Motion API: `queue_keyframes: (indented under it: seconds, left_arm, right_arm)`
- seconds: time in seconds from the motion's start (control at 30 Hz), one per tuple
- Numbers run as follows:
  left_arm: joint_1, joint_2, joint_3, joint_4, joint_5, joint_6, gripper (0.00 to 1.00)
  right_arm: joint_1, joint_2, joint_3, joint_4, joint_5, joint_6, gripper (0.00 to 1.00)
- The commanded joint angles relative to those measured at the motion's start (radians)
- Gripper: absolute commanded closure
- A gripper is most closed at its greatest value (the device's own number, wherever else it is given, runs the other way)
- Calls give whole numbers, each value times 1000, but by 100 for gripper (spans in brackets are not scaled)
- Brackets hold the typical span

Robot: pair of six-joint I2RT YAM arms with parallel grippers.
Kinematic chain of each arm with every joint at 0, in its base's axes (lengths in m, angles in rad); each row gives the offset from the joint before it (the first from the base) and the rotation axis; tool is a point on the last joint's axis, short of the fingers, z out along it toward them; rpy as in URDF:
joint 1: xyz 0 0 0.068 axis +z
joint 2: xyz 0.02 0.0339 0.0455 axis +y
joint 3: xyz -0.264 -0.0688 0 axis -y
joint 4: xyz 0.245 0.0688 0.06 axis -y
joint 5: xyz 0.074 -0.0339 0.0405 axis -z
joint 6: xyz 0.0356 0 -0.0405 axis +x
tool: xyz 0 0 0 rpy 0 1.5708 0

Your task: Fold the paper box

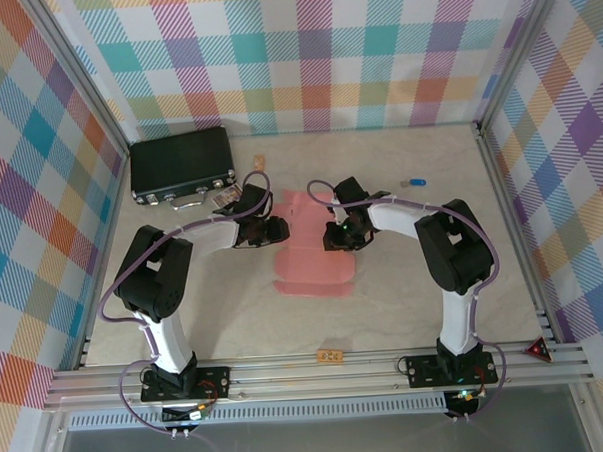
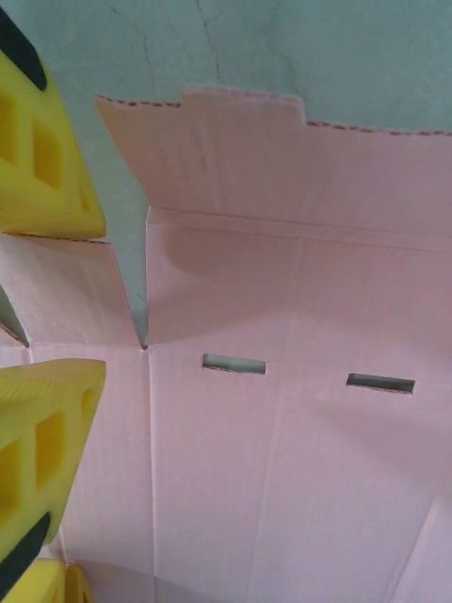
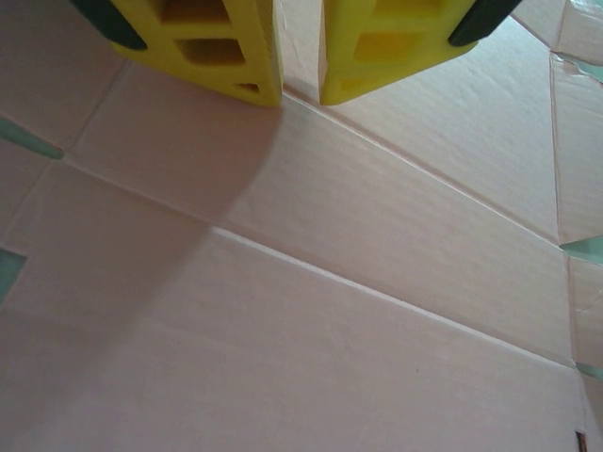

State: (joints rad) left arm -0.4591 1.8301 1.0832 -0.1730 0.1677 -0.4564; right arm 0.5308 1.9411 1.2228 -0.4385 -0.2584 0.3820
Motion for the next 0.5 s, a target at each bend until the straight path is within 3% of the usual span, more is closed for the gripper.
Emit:
queue_keyframes:
  seconds: [0.0, 0.47]
  left_arm:
    - [2, -40, -15, 18, 50, -3, 65]
    - [-80, -8, 47, 4, 66, 33, 67]
  right_arm:
    - [16, 48, -18, -10, 28, 12, 80]
    - [23, 65, -6, -29, 49, 14, 80]
